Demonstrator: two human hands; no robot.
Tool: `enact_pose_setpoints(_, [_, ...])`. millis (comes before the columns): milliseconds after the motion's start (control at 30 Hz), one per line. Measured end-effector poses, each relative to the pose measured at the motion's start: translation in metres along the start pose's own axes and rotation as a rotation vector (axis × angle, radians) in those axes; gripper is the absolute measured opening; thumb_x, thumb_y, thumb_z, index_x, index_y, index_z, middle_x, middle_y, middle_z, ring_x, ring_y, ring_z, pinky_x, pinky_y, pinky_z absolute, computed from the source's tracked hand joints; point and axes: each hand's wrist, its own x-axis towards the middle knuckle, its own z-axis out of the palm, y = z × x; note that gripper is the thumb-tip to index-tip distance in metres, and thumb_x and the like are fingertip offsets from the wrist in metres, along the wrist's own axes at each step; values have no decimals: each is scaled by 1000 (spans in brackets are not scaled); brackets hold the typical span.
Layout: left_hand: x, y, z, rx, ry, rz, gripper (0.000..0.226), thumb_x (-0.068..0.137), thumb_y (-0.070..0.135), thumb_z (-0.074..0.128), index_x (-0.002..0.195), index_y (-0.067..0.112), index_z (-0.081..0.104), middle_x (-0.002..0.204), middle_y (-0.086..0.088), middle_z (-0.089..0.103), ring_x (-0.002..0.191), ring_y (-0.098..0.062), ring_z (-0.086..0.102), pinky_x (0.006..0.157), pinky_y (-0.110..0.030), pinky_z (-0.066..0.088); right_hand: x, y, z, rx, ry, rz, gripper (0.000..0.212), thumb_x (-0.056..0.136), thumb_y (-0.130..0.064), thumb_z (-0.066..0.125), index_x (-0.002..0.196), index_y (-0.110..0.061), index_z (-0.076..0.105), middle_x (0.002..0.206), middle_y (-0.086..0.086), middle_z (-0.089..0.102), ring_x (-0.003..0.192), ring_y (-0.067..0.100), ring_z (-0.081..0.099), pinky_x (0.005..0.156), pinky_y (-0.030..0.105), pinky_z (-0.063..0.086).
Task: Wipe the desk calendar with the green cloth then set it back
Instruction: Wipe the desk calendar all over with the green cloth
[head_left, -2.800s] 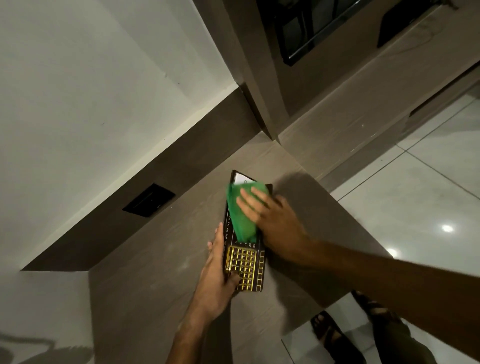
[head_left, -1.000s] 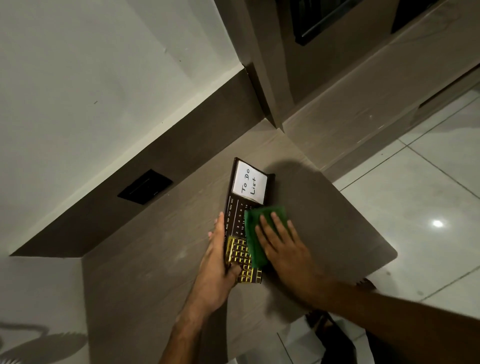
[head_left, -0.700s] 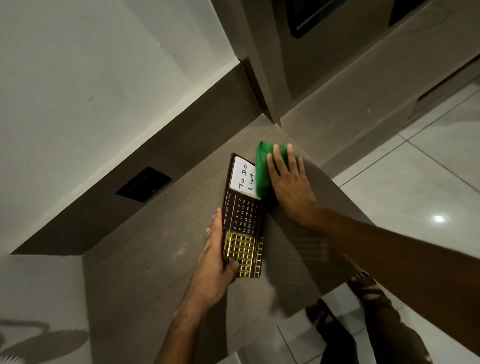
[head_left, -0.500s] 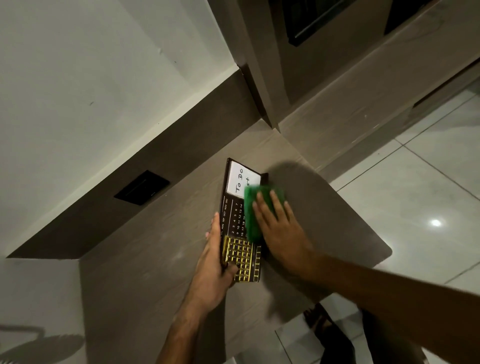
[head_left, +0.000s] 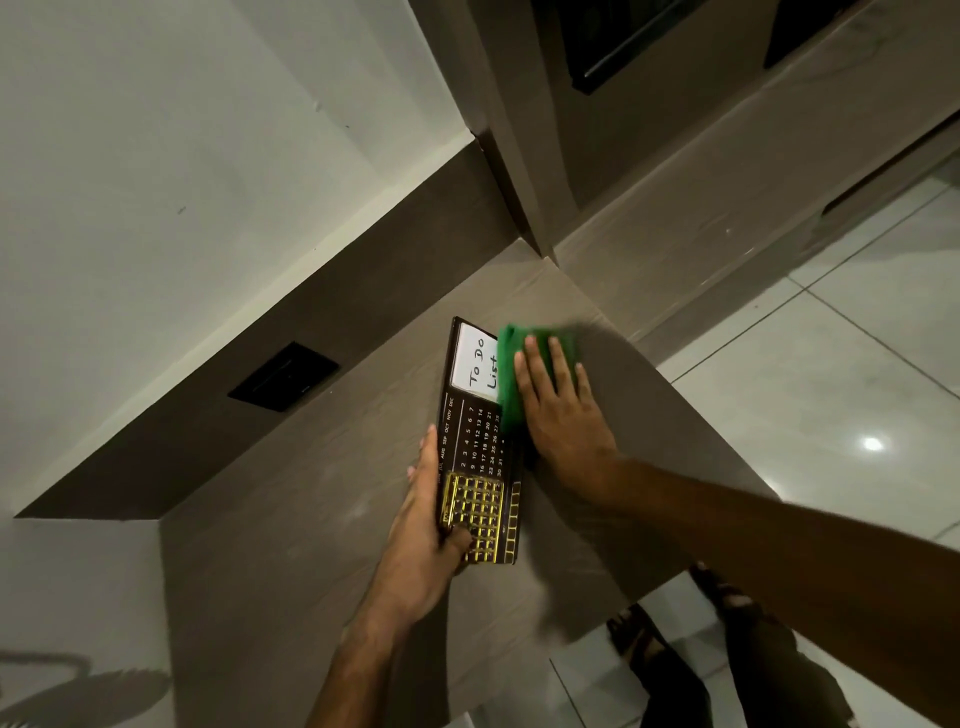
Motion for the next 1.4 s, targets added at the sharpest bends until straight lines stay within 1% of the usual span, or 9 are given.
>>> enact_pose_setpoints(133, [0,0,0,-18,-9,-2,110,92,-7,59,156,44,-14,171,5,14,158,-23,22,121,-65,33,-29,-1,18,0,-36,-153,116,84,-49,60,144,-11,-32,157,16,-23,143,36,-19,117,56,8])
enact_pose_setpoints(400, [1,-3,2,0,0,11,109,92,-4,59,156,42,-16,172,7,12,160,-19,16,125,-64,26,38,11,-18,24,25,68,102,86,-27,61,151,-10,-15,160,18,-15,143,45,-13,111,63,23])
enact_pose_setpoints(567, [2,-5,3,-4,8,10,111,92,-5,60,155,45,-17,173,8,8,161,-26,14,123,-67,28,-46,-15,21,68,1,-137,111,78,-43,64,152,-12,-12,160,15,-14,145,38,-16,114,59,18])
enact_pose_setpoints(633, [2,-7,3,7,10,14,111,92,-4,60,155,46,-17,173,8,6,160,-28,15,122,-67,29,-70,-19,24,115,15,-200,106,73,-39,67,154,-17,1,162,12,0,146,37,-6,107,56,24])
enact_pose_setpoints(733, [3,-8,3,30,17,13,113,90,-4,59,154,48,-17,173,10,1,161,-27,12,123,-66,28,-72,-7,9,117,45,-271,89,66,-24,71,147,-20,34,153,9,36,140,40,25,77,49,56])
enact_pose_setpoints(800, [3,-7,4,31,19,10,113,90,-5,59,155,47,-17,173,10,-1,161,-25,9,124,-65,26,-59,6,-5,108,71,-273,85,64,-10,75,143,-22,44,148,6,44,137,43,33,63,46,59])
enact_pose_setpoints(967, [4,-4,3,28,6,-3,112,91,-6,57,154,48,-18,174,8,-1,162,-26,7,124,-67,24,-8,40,-33,33,66,-90,77,87,-4,51,152,-32,22,162,-5,11,148,32,0,81,52,56])
enact_pose_setpoints(1267, [3,-1,4,29,18,-34,115,92,-3,59,143,63,-20,173,10,-4,161,-28,8,122,-70,27,-10,24,-26,155,162,-42,68,85,-22,67,146,-28,38,136,11,45,121,31,37,64,45,57])
enact_pose_setpoints(1400, [4,-3,4,17,22,-30,116,91,-2,59,146,64,-19,173,10,-1,160,-30,12,120,-69,30,-26,28,-18,18,164,-163,71,82,-39,67,146,-25,38,123,16,51,113,33,41,78,52,49])
